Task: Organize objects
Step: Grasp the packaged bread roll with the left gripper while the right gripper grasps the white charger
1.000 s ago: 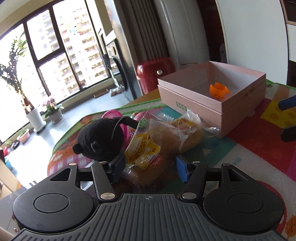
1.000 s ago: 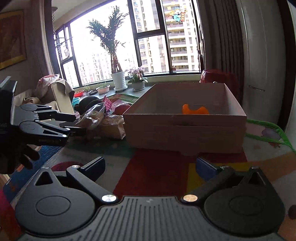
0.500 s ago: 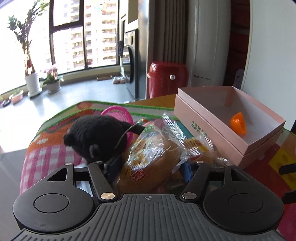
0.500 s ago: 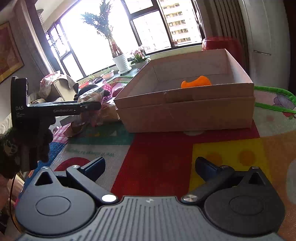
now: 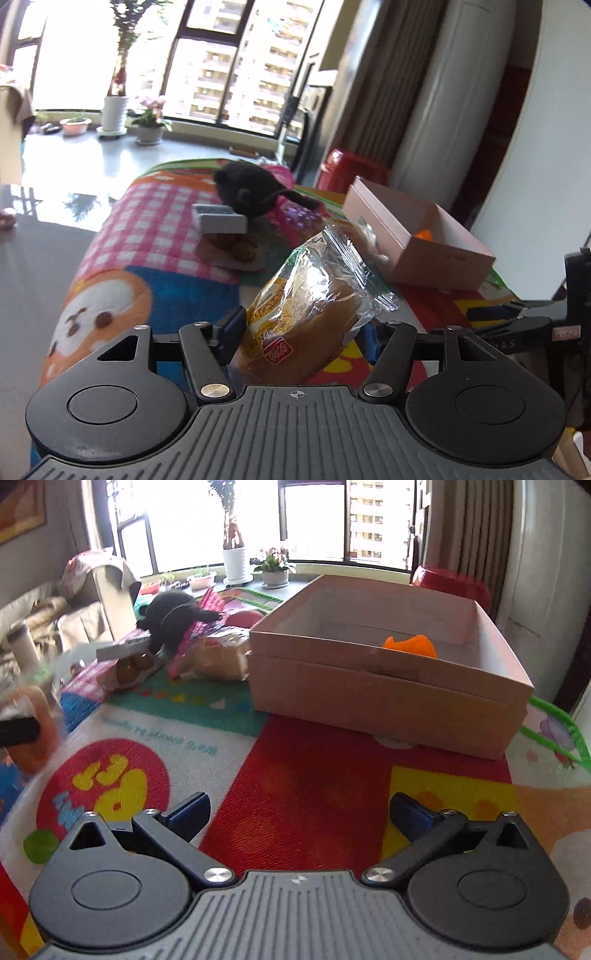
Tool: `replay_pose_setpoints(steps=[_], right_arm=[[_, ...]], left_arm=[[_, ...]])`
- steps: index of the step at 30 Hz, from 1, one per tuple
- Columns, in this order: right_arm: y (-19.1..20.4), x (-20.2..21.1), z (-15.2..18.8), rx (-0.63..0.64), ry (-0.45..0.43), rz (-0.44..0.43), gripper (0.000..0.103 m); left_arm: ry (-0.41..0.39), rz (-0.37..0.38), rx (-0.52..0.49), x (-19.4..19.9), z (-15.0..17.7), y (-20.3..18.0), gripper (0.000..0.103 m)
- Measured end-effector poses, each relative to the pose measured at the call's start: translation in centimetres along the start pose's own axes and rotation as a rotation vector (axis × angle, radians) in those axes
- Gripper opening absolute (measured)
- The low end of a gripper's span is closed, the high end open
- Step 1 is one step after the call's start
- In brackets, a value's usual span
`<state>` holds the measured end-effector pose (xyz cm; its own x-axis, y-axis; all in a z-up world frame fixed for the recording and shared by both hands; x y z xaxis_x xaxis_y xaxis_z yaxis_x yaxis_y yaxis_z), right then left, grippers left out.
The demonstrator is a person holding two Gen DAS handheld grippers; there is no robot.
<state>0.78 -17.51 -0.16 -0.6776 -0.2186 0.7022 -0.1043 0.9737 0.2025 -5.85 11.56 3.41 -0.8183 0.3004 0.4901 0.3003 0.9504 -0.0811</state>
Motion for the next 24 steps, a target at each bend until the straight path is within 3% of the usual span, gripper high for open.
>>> replay_pose_setpoints(steps=[5,10,14,18,21,22,24], right_arm=[[4.9,0.6,-0.9,0.028,-0.047,-0.077,0.103],[12.1,-0.9,-4.4,0.087,-0.065,-0.156,0.103],[17.9,-4.4,-7.5,0.113,-0.046,-0.189,0.101],[22.5,-9.1,-9.1,0.152,-0.023,-0.102,0.086],[23.6,-11.6,-9.4,0.169,0.055,-0.052,0.054],[23.5,-11.7,-9.3,0.169,0.076,-0.045,0.047],[22.8,-10.0,-8.7,0.177,0.057,-0.052,0.047]], left_arm=[[-0.071,-0.062,0.169,2.6,-0.1,3.9,0.067],[-0.129,-0.083,0.209,4.4,0.1,5.9,0.067],[-0.168,-0.119,0.246,6.0,0.7,7.3,0.067],[-0.156,-0.115,0.27,6.5,1.2,8.2,0.067],[-0.149,-0.104,0.268,6.8,1.6,8.3,0.067],[-0.15,-0.099,0.273,6.9,1.8,8.4,0.067],[-0.151,-0.091,0.287,6.8,2.2,8.6,0.067]])
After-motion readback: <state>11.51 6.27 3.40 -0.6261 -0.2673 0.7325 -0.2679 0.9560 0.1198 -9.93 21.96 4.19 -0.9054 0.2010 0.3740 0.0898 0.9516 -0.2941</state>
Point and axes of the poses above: each gripper's, at about its wrist camera, not at the fingertips, and x roughly against the way its jaws point, y to its left, z to its underside, the point moved 1 cm from there along -x, roughly the way its jaws point, and after that the axes turned 14 degrees about -x, right-handed, at the moved point
